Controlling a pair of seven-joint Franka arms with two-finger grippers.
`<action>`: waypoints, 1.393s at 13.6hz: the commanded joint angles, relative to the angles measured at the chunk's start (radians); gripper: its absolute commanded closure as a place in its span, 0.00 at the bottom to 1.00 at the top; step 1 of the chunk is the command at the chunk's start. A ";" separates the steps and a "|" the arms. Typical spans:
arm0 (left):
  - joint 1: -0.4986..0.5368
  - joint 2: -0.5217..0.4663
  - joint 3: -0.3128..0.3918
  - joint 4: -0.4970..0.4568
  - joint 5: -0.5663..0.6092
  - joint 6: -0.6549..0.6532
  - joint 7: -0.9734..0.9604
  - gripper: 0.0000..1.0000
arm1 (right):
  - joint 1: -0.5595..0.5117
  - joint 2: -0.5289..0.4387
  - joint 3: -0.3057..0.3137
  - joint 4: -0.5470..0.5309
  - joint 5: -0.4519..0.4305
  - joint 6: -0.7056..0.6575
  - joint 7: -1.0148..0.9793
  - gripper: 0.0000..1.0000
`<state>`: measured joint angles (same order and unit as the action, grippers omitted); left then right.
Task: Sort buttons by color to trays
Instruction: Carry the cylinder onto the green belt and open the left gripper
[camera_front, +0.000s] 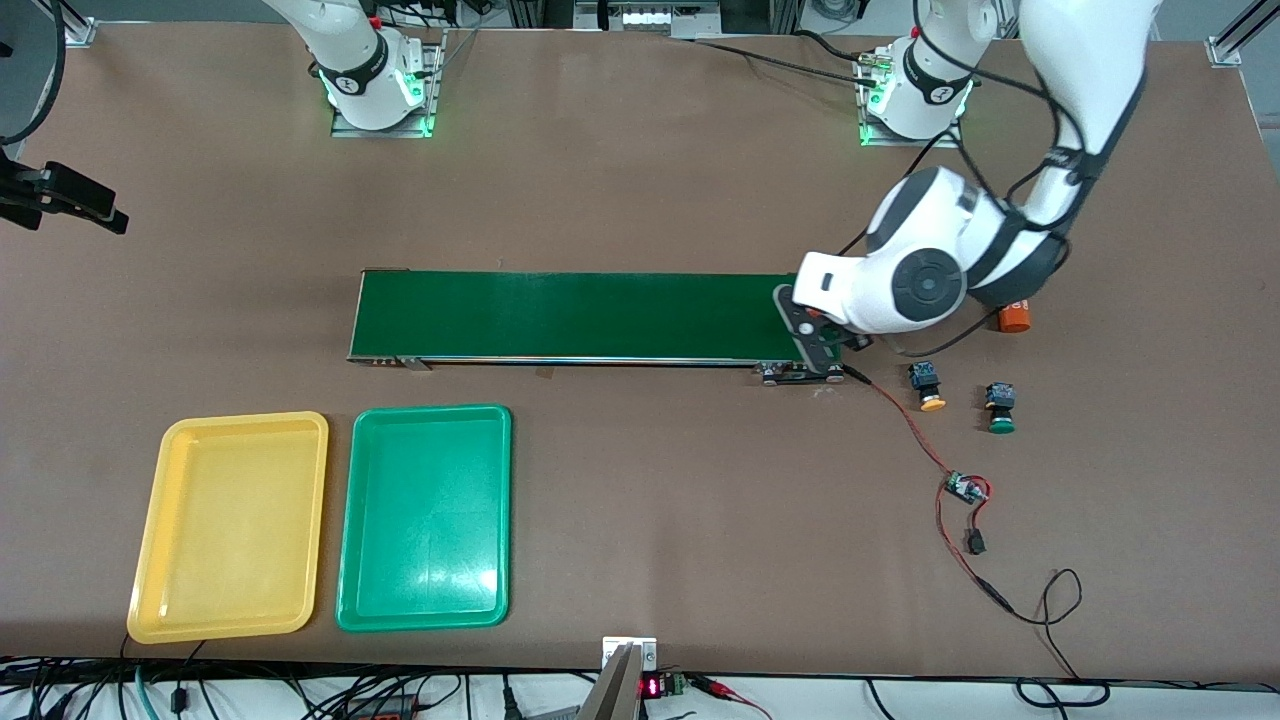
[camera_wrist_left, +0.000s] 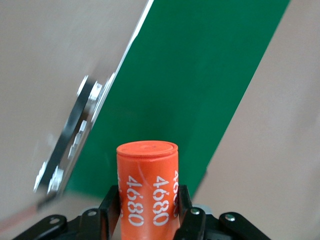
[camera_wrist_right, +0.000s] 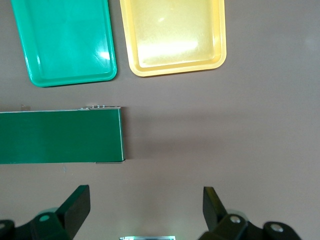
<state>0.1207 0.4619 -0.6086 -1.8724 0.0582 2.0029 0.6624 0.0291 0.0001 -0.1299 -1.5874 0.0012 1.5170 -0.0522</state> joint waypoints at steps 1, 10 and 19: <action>-0.042 0.021 0.001 -0.011 0.031 0.045 0.141 0.90 | 0.000 0.001 0.001 0.000 -0.012 0.003 0.000 0.00; 0.029 -0.081 -0.002 0.048 0.173 -0.106 0.134 0.00 | 0.023 0.003 0.004 0.004 0.000 0.015 -0.008 0.00; 0.242 -0.112 0.134 0.233 0.175 -0.302 -0.316 0.00 | 0.034 0.014 0.004 0.009 -0.003 0.019 -0.008 0.00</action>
<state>0.4173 0.3750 -0.5451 -1.6405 0.2214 1.6994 0.4876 0.0607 0.0098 -0.1251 -1.5868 0.0014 1.5311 -0.0526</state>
